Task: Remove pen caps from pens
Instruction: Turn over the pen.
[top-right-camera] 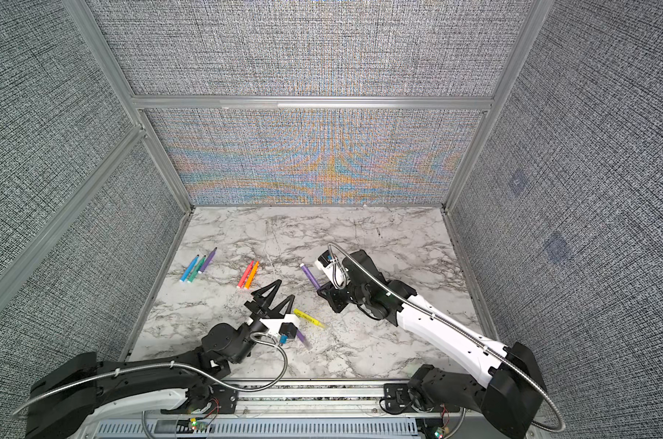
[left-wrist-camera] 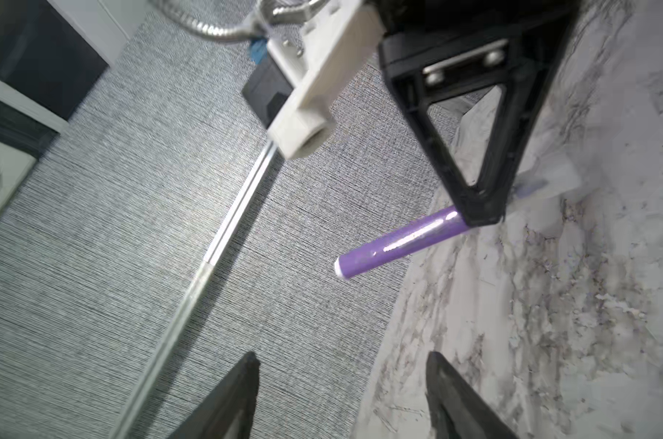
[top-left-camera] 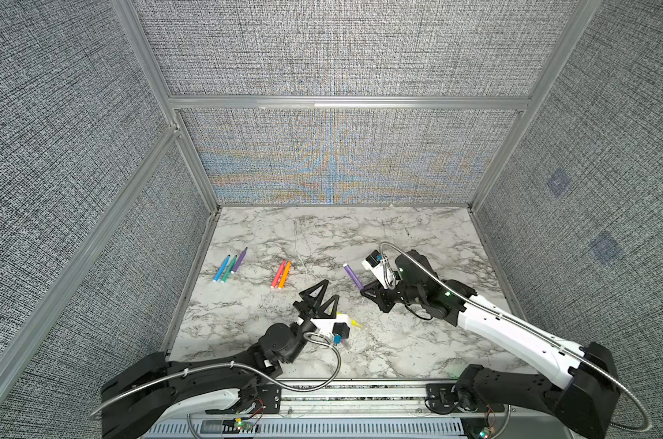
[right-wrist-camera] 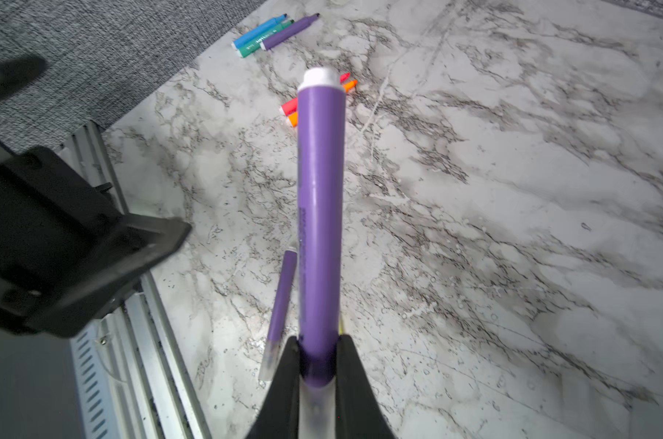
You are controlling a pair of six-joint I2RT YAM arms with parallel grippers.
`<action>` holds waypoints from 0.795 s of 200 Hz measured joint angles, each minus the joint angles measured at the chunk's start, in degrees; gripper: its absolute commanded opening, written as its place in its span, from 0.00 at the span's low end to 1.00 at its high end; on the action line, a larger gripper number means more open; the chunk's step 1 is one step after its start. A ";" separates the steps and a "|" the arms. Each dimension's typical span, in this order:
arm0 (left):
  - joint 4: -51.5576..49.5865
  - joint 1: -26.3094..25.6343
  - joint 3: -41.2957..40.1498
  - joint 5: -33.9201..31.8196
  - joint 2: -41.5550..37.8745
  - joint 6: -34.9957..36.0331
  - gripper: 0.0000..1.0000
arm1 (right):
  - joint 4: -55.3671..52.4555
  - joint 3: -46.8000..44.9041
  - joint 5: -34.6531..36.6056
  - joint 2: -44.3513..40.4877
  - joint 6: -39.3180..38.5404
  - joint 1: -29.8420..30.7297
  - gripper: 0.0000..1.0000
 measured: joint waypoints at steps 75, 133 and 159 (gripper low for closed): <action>20.79 -3.43 5.38 -9.33 20.02 22.56 0.69 | -11.34 8.02 2.75 2.43 -1.70 3.48 0.00; 21.38 -3.48 5.86 -10.34 20.39 25.75 0.68 | -15.96 9.18 3.37 2.05 -2.80 4.94 0.00; 21.40 -3.61 5.84 -10.54 20.31 26.12 0.66 | -17.38 9.92 3.34 1.84 -3.26 5.92 0.00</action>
